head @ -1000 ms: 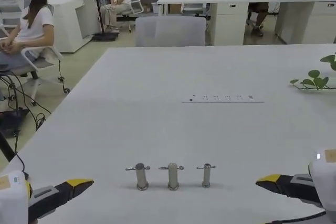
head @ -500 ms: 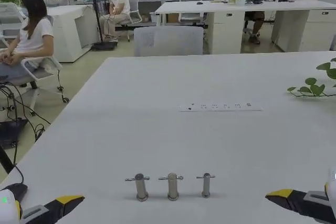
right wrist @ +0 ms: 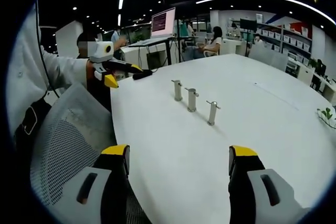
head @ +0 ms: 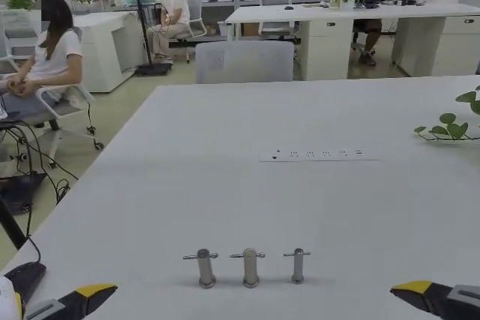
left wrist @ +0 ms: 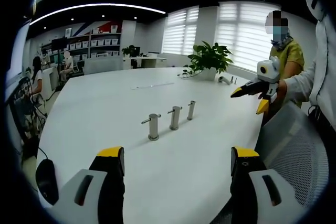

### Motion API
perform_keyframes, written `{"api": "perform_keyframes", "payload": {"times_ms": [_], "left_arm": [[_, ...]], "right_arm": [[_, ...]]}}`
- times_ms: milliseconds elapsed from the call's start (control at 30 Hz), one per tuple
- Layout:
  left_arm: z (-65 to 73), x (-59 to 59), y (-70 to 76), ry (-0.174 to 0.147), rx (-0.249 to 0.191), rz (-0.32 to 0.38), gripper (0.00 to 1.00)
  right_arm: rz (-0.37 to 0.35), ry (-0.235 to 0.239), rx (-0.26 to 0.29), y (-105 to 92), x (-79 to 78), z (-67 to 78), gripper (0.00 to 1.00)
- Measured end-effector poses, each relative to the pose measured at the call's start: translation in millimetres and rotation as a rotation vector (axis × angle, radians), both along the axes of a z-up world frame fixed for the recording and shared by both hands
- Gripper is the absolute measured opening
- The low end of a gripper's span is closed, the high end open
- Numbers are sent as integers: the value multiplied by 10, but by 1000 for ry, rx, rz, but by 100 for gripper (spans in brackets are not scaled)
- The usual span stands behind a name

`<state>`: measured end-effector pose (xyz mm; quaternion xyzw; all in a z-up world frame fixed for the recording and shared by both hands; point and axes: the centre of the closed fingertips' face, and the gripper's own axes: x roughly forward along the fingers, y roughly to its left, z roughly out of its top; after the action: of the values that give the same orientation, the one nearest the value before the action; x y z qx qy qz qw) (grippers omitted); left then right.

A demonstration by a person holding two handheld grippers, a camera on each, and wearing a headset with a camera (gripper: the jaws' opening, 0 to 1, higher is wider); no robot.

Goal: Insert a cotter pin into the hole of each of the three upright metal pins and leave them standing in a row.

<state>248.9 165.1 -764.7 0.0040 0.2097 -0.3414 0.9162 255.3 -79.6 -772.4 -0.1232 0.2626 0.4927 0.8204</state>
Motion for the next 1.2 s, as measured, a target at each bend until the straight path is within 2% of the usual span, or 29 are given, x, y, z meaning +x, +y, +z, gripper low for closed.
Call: {"api": "perform_keyframes", "payload": {"times_ms": [633,1200], "left_arm": [[11,-43,12,-3,-4,10,83],[23,-29,-5,-7,-4,6,82]], "right_arm": [[0,1,3,7,-7,0,79],[-16,4,16,16,19,0,79]]}}
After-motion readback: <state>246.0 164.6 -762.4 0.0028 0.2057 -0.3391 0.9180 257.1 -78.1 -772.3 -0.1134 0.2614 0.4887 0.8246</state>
